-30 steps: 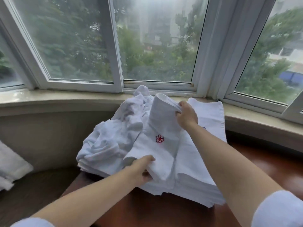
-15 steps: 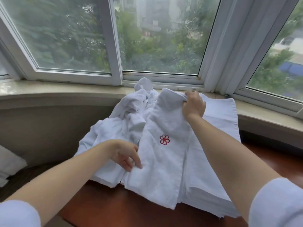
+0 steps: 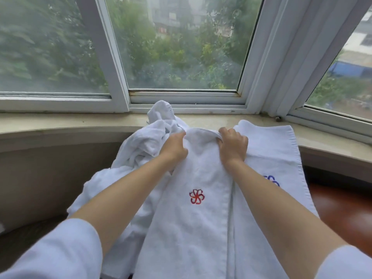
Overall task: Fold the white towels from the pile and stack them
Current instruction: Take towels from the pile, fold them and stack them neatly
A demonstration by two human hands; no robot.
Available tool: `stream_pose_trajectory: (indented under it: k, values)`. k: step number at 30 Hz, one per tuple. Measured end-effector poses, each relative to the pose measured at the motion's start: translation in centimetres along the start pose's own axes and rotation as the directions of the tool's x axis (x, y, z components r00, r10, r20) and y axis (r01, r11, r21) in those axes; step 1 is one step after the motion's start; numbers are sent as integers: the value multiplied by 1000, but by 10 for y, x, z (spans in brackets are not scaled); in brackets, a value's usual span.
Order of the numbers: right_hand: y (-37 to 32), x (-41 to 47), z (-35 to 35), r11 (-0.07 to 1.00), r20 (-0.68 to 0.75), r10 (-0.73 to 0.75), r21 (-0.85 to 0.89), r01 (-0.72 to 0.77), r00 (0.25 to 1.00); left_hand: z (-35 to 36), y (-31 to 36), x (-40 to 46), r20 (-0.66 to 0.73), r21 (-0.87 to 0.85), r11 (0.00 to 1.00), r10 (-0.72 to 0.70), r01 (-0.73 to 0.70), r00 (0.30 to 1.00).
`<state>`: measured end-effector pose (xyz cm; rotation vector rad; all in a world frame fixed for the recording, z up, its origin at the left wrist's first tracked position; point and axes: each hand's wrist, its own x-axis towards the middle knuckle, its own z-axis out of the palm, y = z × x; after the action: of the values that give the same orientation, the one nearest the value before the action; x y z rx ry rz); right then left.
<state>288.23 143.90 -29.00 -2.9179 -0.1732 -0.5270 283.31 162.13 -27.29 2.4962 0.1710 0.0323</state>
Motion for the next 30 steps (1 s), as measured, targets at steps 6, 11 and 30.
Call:
stream_pose_trajectory:
  k: [6,11,30]
  values:
    - [1,12,17,993,121,25,-115,-11,992,5,-16,44,107,46,998,-42,37,993]
    - [-26,-5,22,999,70,34,-44,-31,997,4,-28,39,210,129,989,49,-77,977]
    - [-51,-39,38,990,510,-143,87,114,848,-11,-25,33,-189,-340,930,-212,139,959]
